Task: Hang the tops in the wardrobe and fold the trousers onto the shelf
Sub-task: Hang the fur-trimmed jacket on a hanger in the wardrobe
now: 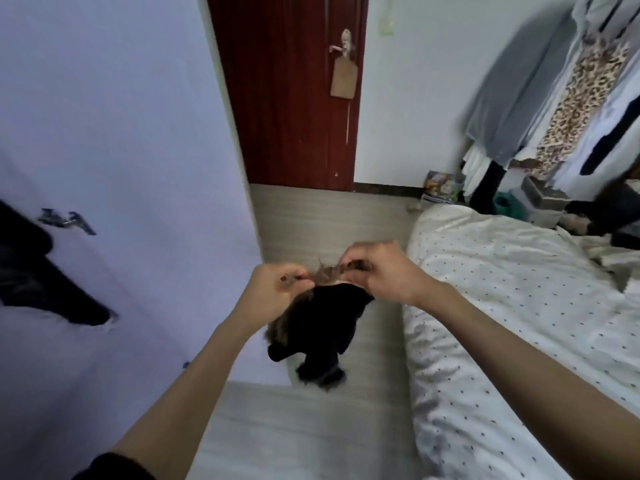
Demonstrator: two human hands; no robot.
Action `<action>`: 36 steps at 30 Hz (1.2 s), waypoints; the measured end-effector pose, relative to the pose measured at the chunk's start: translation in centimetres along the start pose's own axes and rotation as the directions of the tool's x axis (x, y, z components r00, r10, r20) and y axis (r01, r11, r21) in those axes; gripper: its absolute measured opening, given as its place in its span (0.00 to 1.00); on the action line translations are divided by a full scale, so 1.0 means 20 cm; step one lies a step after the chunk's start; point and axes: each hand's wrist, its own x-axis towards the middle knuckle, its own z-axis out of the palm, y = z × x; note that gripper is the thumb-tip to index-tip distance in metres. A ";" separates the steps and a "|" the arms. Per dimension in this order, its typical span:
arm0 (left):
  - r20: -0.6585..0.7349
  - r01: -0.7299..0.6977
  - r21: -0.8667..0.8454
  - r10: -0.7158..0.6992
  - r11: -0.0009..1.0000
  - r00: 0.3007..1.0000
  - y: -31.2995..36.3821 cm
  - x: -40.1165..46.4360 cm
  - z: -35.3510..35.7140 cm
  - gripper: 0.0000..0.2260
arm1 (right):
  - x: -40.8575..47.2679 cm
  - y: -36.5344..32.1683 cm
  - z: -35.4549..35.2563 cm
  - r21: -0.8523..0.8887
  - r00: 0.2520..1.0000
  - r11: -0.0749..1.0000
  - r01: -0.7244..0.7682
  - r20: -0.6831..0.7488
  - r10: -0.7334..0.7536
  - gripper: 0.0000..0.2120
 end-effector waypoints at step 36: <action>-0.887 0.907 0.023 -0.410 0.422 0.213 -0.75 -1.14 -1.16 0.04 | 0.95 -1.96 1.15 0.594 0.698 0.687 -0.419 0.695 -0.175 0.03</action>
